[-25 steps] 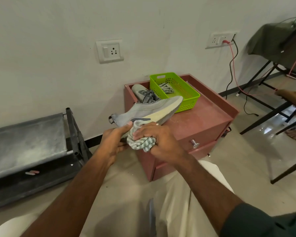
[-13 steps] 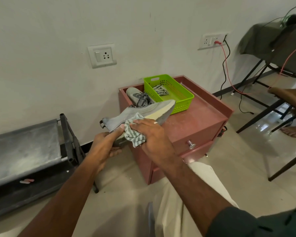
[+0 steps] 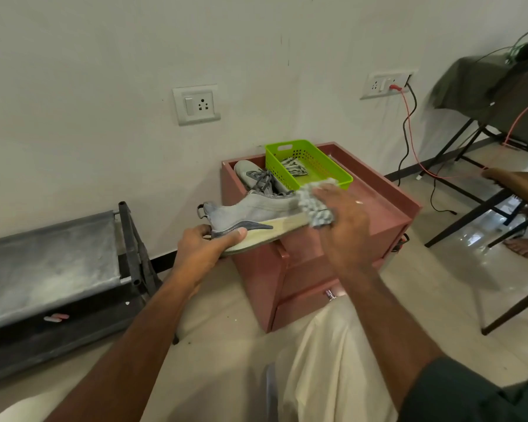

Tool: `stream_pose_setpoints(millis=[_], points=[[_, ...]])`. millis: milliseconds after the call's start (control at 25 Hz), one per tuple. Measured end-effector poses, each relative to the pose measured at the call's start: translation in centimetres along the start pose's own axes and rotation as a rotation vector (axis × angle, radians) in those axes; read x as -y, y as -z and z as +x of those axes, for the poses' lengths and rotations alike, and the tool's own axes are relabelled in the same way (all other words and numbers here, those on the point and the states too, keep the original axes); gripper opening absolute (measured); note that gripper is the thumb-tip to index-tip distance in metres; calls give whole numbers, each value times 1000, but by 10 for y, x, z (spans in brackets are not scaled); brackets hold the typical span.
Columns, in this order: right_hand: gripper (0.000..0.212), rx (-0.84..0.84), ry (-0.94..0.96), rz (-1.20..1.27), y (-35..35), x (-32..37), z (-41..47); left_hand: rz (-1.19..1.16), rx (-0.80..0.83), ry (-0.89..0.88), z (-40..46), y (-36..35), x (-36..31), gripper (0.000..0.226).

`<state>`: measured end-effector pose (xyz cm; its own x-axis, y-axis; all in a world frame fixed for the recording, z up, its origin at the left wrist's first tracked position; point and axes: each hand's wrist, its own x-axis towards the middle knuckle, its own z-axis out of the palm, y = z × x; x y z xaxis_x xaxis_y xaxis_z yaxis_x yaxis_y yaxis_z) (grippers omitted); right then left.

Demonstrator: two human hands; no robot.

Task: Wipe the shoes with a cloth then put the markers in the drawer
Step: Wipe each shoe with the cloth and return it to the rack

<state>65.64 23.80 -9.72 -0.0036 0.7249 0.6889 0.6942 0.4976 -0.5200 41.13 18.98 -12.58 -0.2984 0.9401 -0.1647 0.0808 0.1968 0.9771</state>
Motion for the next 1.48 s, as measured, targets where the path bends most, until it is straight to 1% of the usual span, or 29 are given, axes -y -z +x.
stream_pose_setpoints(millis=[80, 160, 200, 240, 280, 320, 400, 440, 480, 520, 560, 640, 680, 720, 760, 840, 920, 960, 1000, 1040, 1080, 1120, 1160, 1200, 1240, 1280, 1400, 1440, 1480], points=[[46, 198, 198, 147, -27, 37, -10, 68, 3, -64, -3, -2, -1, 65], [39, 315, 353, 74, -47, 47, -14, 125, 19, -122, -7, -3, -2, 63], [36, 345, 363, -7, -46, 38, -8, 141, 27, -153, -10, -4, -2, 58], [32, 370, 294, -86, -40, 23, 0, 158, 24, -183, -12, -3, -1, 51], [24, 379, 151, -164, -29, 8, 7, 175, 15, -214, -13, -2, -1, 46], [19, 341, 0, -231, -14, -11, 12, 193, 13, -248, -13, -2, -2, 45], [24, 165, -248, -310, 14, -43, 15, 222, 18, -292, -12, -2, -2, 48], [28, 53, -288, -308, 24, -49, 13, 227, 16, -293, -10, -2, -1, 48], [34, -32, -263, -274, 27, -49, 9, 222, 14, -285, -9, -3, 0, 49], [39, -73, -211, -193, 24, -39, 6, 215, 13, -279, -8, -3, 0, 50], [45, -46, -123, -77, 16, -23, 6, 209, 13, -277, -7, -4, 0, 54], [48, 153, 114, 110, -9, 16, 4, 194, 6, -269, -5, -2, 0, 64], [44, 259, 227, 111, -22, 32, -1, 186, 3, -259, -3, 0, 0, 67], [37, 323, 296, 57, -35, 37, -8, 179, 11, -244, -1, 1, 1, 68], [30, 335, 302, -17, -37, 31, -7, 168, 23, -233, 1, 2, 3, 66], [17, 286, 140, -145, -24, -2, 7, 137, 32, -218, 4, 5, 6, 62], [17, 137, -68, -241, 1, -32, 15, 127, 39, -217, 5, 7, 6, 64], [22, 72, -106, -214, 7, -34, 13, 128, 48, -217, 5, 7, 6, 63], [28, 35, -78, -139, 6, -25, 10, 127, 54, -219, 6, 7, 6, 62], [34, 46, 4, -29, -2, -7, 7, 128, 56, -224, 5, 7, 6, 61], [37, 128, 99, 65, -13, 16, 1, 127, 62, -233, 4, 8, 8, 62], [37, 230, 215, 95, -26, 34, -8, 127, 65, -243, 2, 8, 9, 65], [33, 299, 315, 53, -35, 43, -12, 127, 61, -252, 1, 8, 9, 67], [28, 341, 357, -13, -36, 42, -11, 124, 60, -259, 0, 7, 10, 68], [22, 358, 323, -85, -31, 32, -5, 119, 60, -263, -1, 7, 10, 66], [18, 353, 230, -156, -23, 17, 1, 113, 58, -263, -1, 7, 9, 64], [18, 282, -132, -407, 5, -25, 14, 108, 51, -250, 2, 9, 8, 65], [22, 226, -190, -424, 10, -31, 15, 112, 55, -249, 3, 8, 7, 65], [26, 163, -171, -368, 11, -29, 14, 118, 59, -253, 3, 8, 7, 64]])
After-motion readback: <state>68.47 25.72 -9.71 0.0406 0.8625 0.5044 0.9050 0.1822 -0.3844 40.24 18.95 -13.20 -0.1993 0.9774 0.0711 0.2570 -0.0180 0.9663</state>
